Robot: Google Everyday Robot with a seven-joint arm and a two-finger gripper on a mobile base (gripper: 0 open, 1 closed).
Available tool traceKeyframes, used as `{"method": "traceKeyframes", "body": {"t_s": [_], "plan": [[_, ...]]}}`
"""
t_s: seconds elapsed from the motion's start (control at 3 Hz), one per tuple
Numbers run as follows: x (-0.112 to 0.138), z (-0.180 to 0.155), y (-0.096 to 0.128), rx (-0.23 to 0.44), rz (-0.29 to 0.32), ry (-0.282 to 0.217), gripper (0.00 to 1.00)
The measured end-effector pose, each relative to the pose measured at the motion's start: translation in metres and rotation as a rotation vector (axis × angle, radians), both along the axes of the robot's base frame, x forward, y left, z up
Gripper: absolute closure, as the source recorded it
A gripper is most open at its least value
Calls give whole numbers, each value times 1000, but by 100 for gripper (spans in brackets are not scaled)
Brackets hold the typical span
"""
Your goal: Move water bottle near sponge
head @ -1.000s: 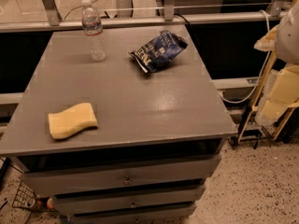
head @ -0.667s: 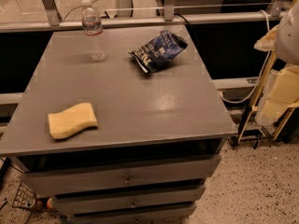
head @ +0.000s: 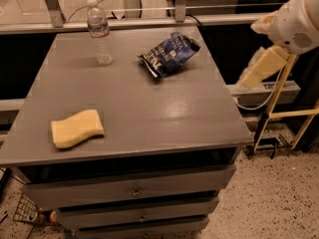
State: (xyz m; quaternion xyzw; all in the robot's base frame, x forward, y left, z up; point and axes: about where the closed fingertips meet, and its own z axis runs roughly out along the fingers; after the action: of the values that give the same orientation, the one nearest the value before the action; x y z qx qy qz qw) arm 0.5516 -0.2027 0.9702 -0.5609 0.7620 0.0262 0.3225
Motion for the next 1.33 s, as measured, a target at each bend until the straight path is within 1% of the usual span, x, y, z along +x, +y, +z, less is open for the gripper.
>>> {"method": "traceKeyframes", "body": {"t_s": [0.33, 0.67, 1.0, 1.33], "plan": [[65, 7, 18, 185, -17, -101, 0], [65, 7, 23, 174, -10, -100, 0], [74, 6, 38, 154, 4, -109, 0], [97, 7, 76, 125, 42, -128, 0]]}}
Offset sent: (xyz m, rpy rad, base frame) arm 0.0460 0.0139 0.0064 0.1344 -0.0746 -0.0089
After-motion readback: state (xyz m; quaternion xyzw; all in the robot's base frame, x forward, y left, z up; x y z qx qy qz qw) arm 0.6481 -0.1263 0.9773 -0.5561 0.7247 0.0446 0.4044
